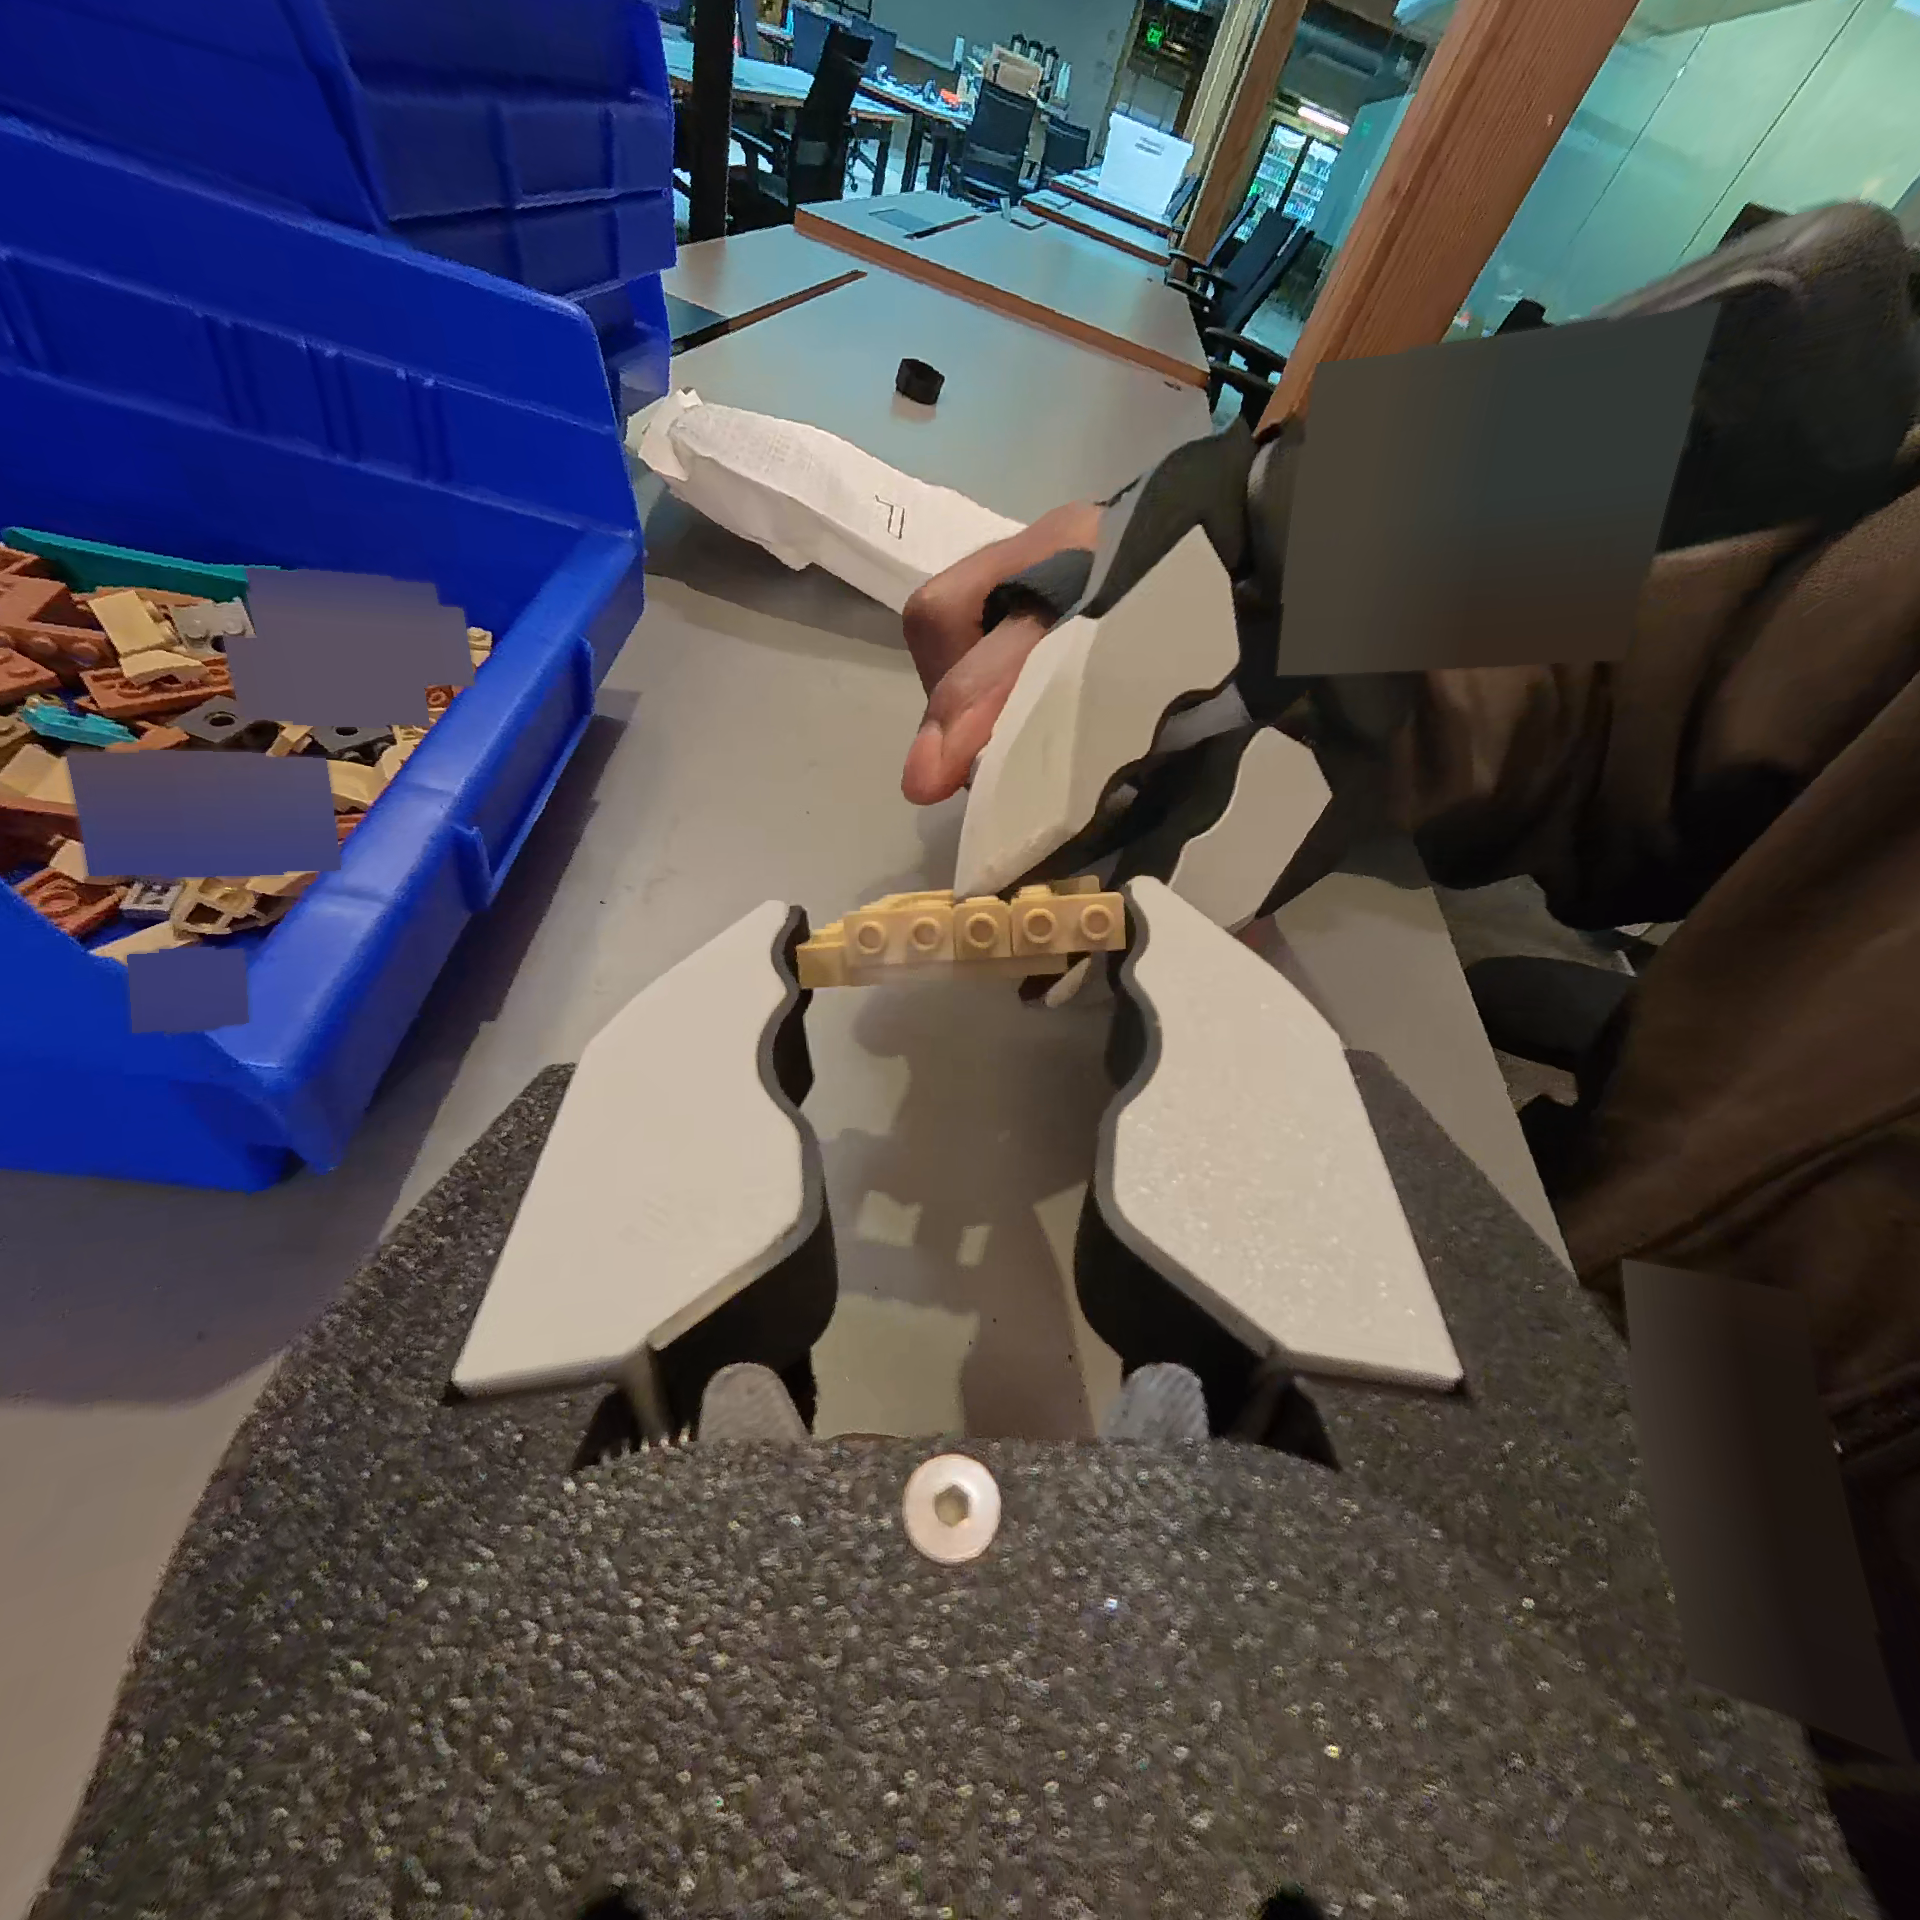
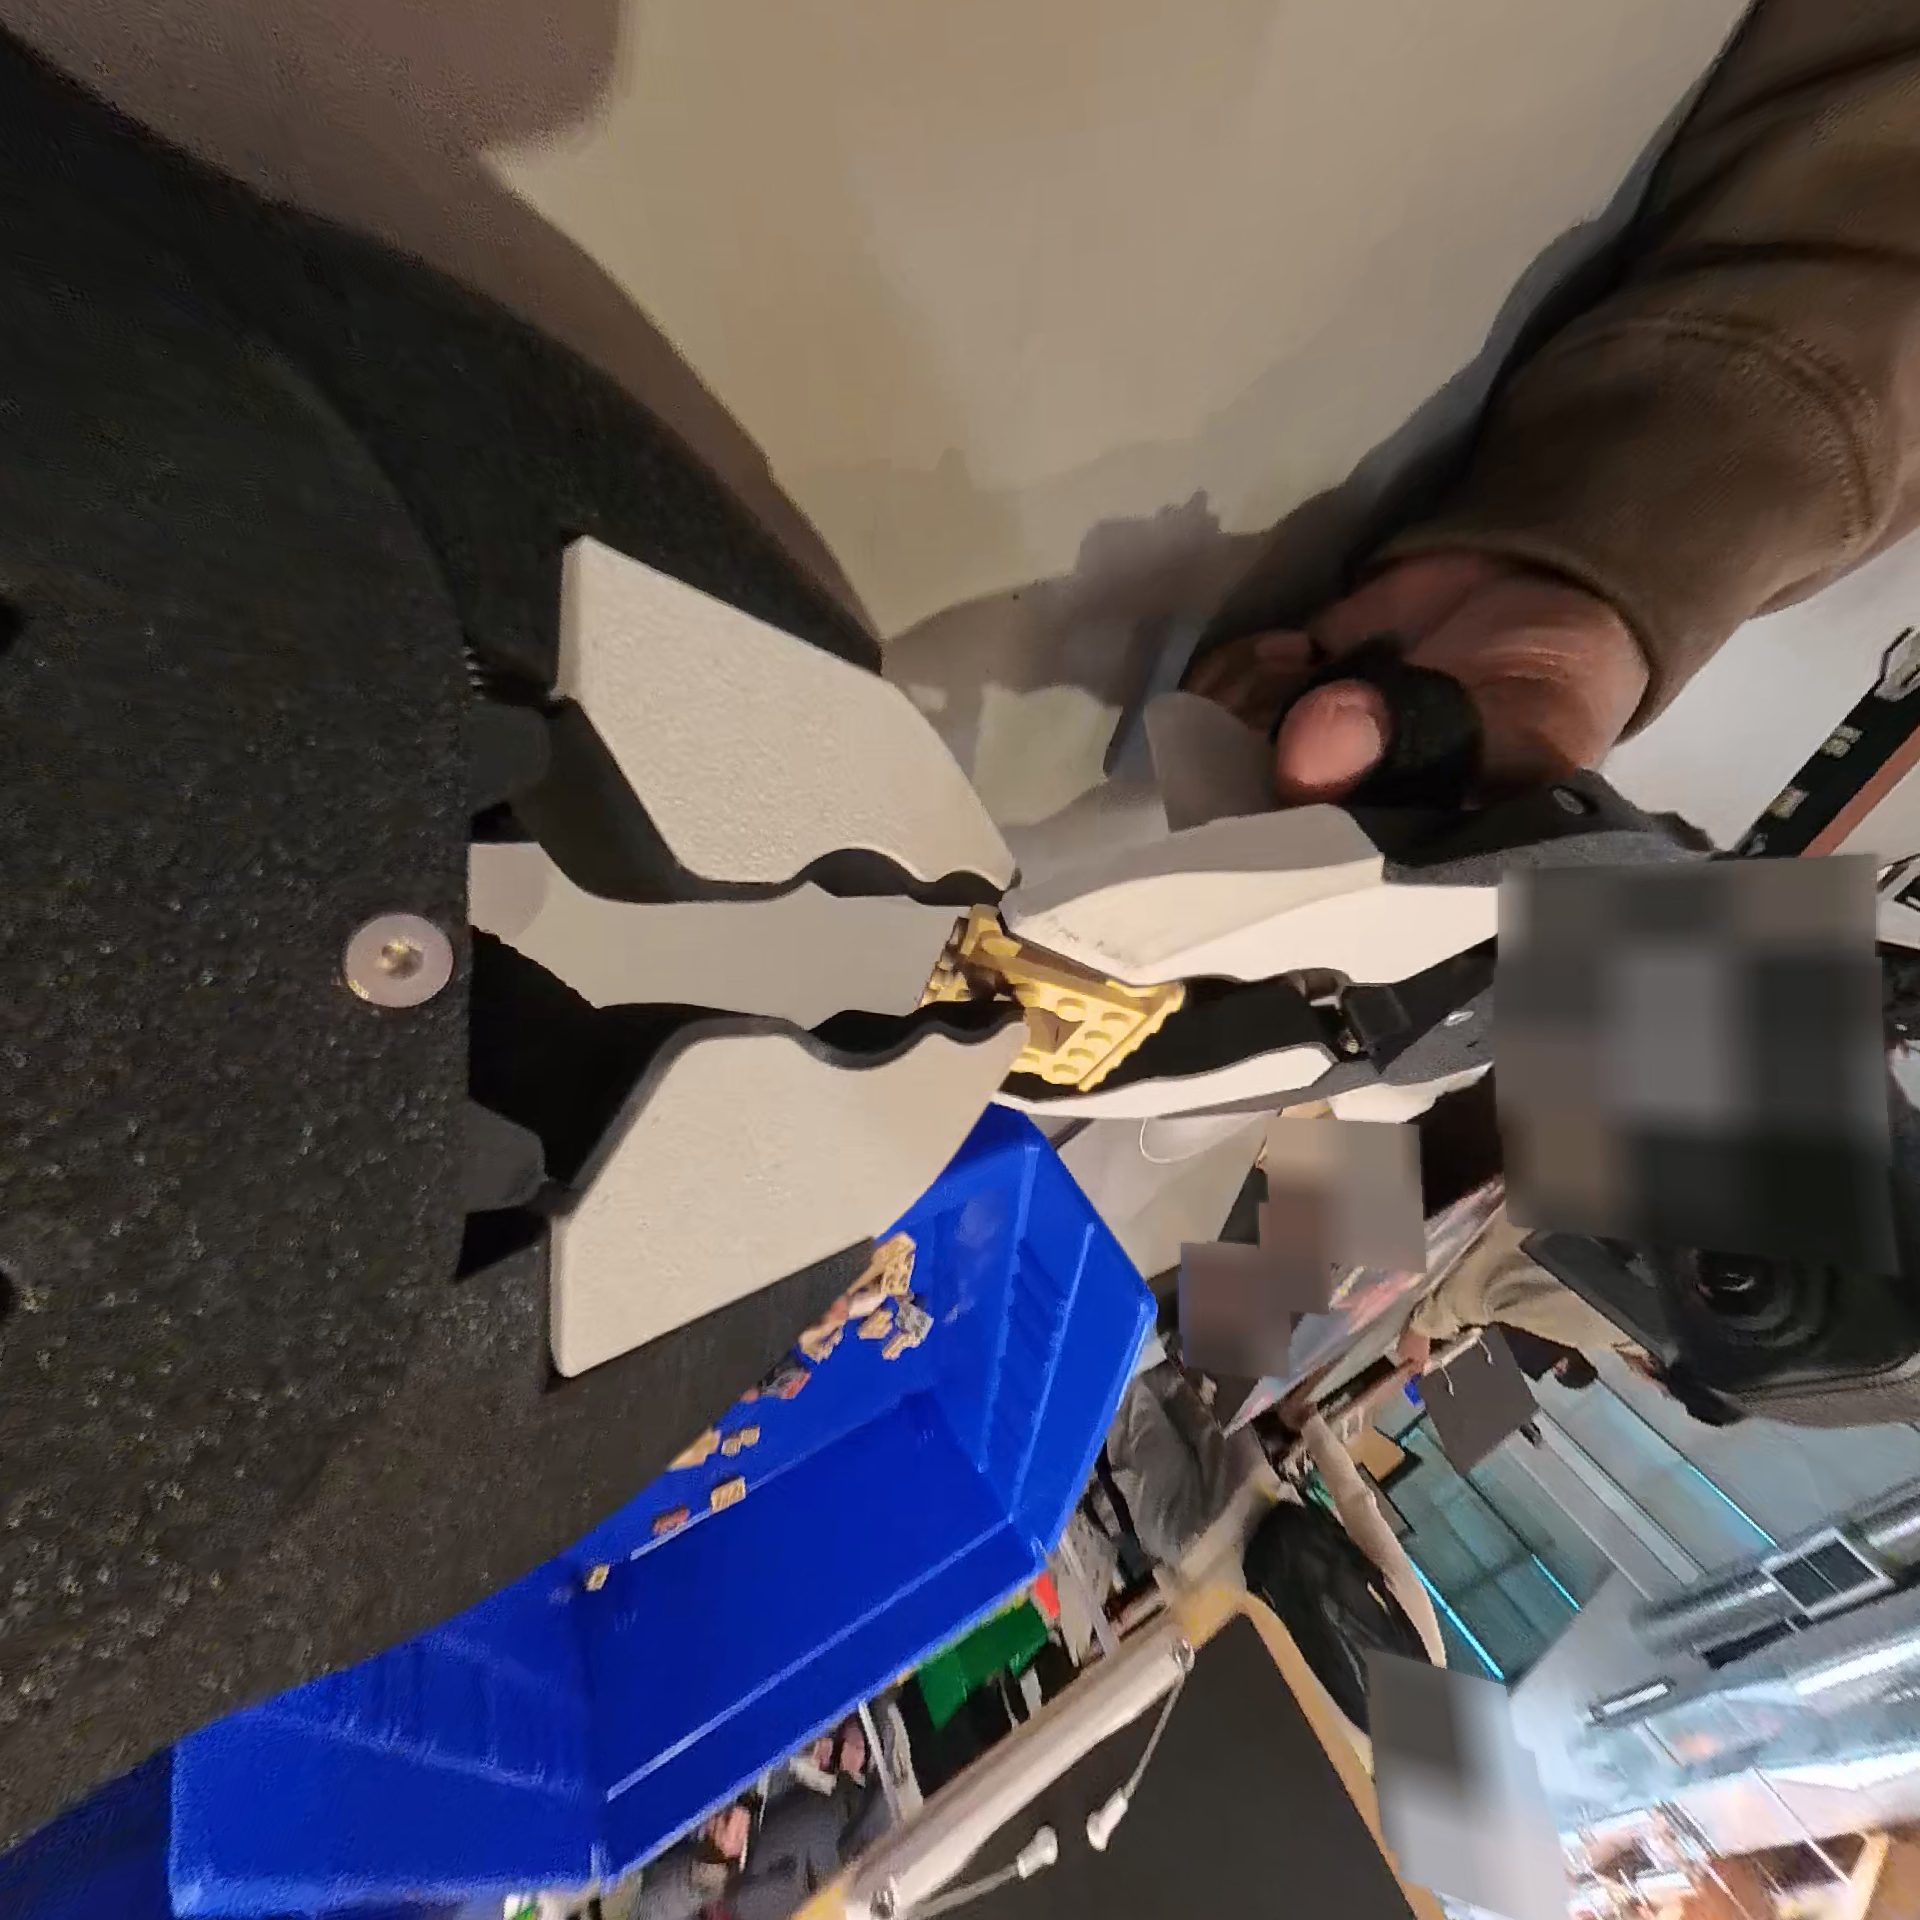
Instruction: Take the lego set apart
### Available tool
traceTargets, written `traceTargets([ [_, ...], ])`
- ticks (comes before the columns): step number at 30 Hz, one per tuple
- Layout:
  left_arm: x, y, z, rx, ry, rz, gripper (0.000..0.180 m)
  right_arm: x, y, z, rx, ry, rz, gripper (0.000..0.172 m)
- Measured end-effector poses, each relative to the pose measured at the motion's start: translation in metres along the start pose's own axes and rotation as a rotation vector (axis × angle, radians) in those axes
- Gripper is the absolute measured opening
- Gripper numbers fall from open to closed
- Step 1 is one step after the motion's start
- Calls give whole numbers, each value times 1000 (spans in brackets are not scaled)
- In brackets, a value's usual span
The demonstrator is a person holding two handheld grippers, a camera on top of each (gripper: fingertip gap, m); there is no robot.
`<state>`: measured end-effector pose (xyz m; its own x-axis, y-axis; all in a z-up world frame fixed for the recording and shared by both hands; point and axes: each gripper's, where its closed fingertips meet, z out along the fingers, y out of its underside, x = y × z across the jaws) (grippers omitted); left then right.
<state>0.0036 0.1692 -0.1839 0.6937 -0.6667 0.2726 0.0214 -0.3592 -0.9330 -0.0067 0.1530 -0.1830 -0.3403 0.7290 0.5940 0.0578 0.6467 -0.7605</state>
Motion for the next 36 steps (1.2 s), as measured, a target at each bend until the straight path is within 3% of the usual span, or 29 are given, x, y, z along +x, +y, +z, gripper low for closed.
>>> traceTargets([
  [6,5,-5,-2,22,4,70,55,-2,-7,-2,67,-83,181,20],
  [11,4,-2,0,-4,0,74,56,-6,-3,0,42,-80,123,22],
  [16,20,12,3,-102,52,248,56,-32,-3,-6,53,-312,262,32],
  [19,22,14,0,-130,44,346,56,-36,-5,-10,65,-378,315,26],
  [23,26,8,-5,-82,100,289,56,-35,-15,-14,121,-405,383,14],
  [28,36,2,-7,5,197,214,56,-25,-21,-16,153,-388,460,14],
  [36,39,-3,-7,59,197,251,56,-24,-26,-10,148,-367,498,15],
])
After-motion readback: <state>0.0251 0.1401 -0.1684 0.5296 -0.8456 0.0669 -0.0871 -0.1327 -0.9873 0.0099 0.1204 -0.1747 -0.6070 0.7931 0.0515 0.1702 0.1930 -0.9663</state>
